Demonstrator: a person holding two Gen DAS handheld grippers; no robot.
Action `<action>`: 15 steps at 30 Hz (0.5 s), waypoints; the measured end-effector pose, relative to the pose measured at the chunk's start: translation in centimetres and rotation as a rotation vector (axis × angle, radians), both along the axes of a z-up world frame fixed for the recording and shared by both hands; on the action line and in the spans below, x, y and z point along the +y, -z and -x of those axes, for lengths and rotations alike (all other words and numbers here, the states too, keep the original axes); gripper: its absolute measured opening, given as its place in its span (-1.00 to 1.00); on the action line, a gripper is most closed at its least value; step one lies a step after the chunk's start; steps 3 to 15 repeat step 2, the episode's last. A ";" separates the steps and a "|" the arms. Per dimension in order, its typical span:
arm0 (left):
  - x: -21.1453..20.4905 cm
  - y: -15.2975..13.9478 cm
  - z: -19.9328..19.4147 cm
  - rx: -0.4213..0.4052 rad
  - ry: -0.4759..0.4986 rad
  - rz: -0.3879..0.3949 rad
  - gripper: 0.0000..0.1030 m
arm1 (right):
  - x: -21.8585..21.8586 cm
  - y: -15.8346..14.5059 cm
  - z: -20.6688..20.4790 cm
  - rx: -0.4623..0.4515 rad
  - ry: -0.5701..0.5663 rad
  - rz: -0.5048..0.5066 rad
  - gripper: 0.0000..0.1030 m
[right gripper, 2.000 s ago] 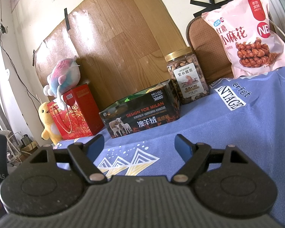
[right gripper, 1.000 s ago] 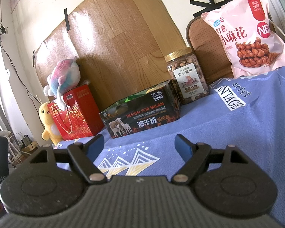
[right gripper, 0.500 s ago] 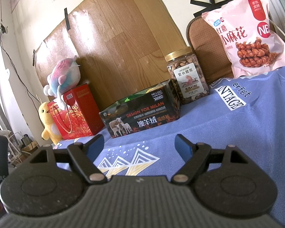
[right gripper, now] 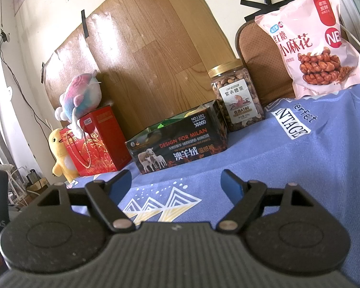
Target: Organize snacks
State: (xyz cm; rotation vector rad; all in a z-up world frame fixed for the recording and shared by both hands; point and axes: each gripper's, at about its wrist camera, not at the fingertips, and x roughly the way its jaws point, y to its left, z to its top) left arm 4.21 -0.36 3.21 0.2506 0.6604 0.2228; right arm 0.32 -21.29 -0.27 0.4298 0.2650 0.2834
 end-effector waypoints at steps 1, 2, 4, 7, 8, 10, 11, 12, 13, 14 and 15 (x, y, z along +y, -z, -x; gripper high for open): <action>0.0 -0.1 0.0 0.000 0.008 0.006 1.00 | 0.0 0.0 0.0 0.000 0.000 0.000 0.62; 0.0 -0.1 0.1 -0.001 0.019 0.014 1.00 | 0.0 0.0 0.0 0.000 0.000 0.000 0.62; 0.0 -0.1 0.1 -0.001 0.019 0.014 1.00 | 0.0 0.0 0.0 0.000 0.000 0.000 0.62; 0.0 -0.1 0.1 -0.001 0.019 0.014 1.00 | 0.0 0.0 0.0 0.000 0.000 0.000 0.62; 0.0 -0.1 0.1 -0.001 0.019 0.014 1.00 | 0.0 0.0 0.0 0.000 0.000 0.000 0.62; 0.0 -0.1 0.1 -0.001 0.019 0.014 1.00 | 0.0 0.0 0.0 0.000 0.000 0.000 0.62; 0.0 -0.1 0.1 -0.001 0.019 0.014 1.00 | 0.0 0.0 0.0 0.000 0.000 0.000 0.62; 0.0 -0.1 0.1 -0.001 0.019 0.014 1.00 | 0.0 0.0 0.0 0.000 0.000 0.000 0.62; 0.0 -0.1 0.1 -0.001 0.019 0.014 1.00 | 0.0 0.0 0.0 0.000 0.000 0.000 0.62; 0.0 -0.1 0.1 -0.001 0.019 0.014 1.00 | 0.0 0.0 0.0 0.000 0.000 0.000 0.62; 0.0 -0.1 0.1 -0.001 0.019 0.014 1.00 | 0.0 0.0 0.0 0.000 0.000 0.000 0.62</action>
